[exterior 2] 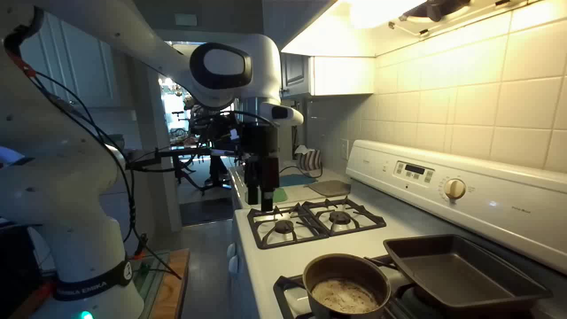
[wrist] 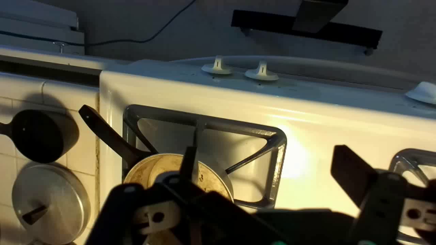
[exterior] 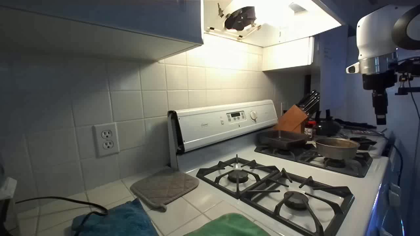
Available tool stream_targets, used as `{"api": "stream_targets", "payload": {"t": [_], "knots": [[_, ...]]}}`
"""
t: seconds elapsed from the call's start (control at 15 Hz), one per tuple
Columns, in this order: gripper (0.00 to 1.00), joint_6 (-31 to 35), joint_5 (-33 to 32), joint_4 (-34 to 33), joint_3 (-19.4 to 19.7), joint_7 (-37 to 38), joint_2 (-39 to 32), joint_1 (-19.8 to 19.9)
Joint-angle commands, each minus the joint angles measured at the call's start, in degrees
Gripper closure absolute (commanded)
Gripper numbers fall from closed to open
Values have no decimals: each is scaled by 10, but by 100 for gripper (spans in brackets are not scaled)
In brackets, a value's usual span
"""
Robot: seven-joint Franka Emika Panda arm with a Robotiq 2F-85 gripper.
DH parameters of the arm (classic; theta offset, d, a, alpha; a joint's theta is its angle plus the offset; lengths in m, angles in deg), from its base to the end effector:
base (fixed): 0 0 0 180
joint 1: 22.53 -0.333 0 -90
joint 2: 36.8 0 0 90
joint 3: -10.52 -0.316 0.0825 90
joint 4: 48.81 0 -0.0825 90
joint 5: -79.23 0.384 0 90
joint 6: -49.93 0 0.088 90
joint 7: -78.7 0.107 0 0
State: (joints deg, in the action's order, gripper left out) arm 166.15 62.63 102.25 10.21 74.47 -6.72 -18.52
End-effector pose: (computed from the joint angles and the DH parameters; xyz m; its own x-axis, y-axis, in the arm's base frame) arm 0.3629 -0.0399 0.4090 0.9843 0.1323 -0.1171 0.1573 -0.9581 0.2395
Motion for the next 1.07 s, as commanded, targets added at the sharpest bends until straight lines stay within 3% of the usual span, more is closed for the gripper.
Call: {"api": "stream_targets", "payload": {"t": [0.0,0.33,0.47,1.0], "knots": [[0,-2,-2,-1,5,2,0,-5],[0,-2,-2,-1,5,2,0,-5],[0,49,-16,-10,11,66,-20,26],[0,185,-3,-49,74,168,-101,125]]}}
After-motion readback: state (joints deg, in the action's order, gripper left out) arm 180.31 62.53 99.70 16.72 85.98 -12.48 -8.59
